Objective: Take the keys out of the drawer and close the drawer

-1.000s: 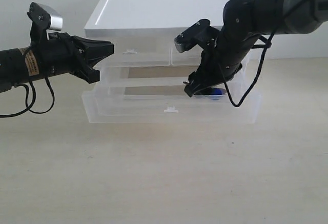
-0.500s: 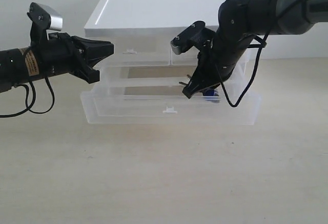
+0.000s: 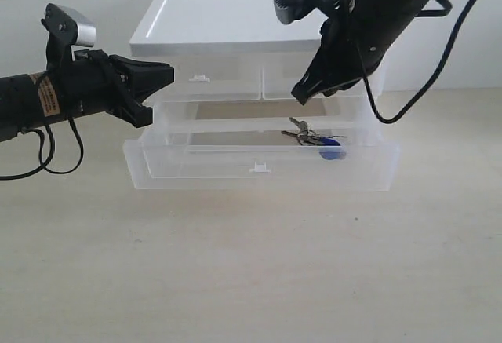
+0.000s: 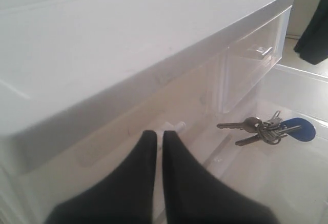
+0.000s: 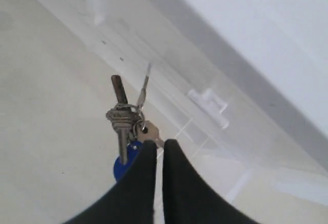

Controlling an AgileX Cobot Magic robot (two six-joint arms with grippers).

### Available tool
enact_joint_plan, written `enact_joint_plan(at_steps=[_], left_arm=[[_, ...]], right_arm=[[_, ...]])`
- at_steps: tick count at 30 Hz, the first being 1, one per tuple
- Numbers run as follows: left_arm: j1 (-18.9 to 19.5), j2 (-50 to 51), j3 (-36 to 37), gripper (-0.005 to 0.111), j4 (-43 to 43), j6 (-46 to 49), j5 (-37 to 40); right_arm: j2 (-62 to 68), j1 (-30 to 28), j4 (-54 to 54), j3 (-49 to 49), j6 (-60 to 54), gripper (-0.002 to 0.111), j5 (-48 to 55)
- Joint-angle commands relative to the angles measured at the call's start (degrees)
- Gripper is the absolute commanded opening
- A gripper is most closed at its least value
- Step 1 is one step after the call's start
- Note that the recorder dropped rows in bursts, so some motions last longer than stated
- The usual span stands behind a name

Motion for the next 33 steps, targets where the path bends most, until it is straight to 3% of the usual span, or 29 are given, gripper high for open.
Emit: enact_joint_plan(at_steps=[1, 3, 4, 5, 6, 8, 10, 19, 26, 33], left_arm=[[-0.3, -0.1, -0.1, 0.004, -0.4, -0.7, 0.1], [-0.3, -0.1, -0.1, 0.004, -0.2, -0.7, 0.1], [-0.3, -0.1, -0.1, 0.004, -0.2, -0.7, -0.1], [-0.3, -0.1, -0.1, 0.004, -0.2, -0.7, -0.1], [-0.3, -0.1, -0.1, 0.004, -0.2, -0.7, -0.1], [-0.3, -0.1, -0.1, 0.004, -0.3, -0.7, -0.1], [-0.3, -0.1, -0.1, 0.004, -0.3, -0.7, -0.1], [-0.3, -0.1, -0.1, 0.004, -0.3, -0.7, -0.3], [-0.3, -0.1, -0.1, 0.004, -0.3, -0.7, -0.3], [-0.3, -0.1, -0.1, 0.004, -0.3, -1.8, -0.3]], right_arm=[[1.5, 0.0, 9.2, 0.1, -7.4, 0.012, 2.2], [3.3, 0.0, 9.1, 0.1, -7.6, 0.031, 2.3], [4.8, 0.0, 8.4, 0.1, -7.6, 0.046, 2.5], [6.0, 0.0, 8.3, 0.1, -9.0, 0.05, 2.7], [6.7, 0.0, 8.3, 0.1, -9.1, 0.048, 2.1], [7.7, 0.0, 8.8, 0.1, -9.1, 0.031, 1.4], [7.9, 0.0, 10.8, 0.1, -11.4, -0.001, 4.3], [7.7, 2.5, 12.4, 0.2, -12.8, 0.0, 13.2], [5.8, 4.5, 9.1, 0.2, -12.7, 0.0, 13.8], [5.2, 4.4, -13.2, 0.2, 7.5, 0.0, 5.3]])
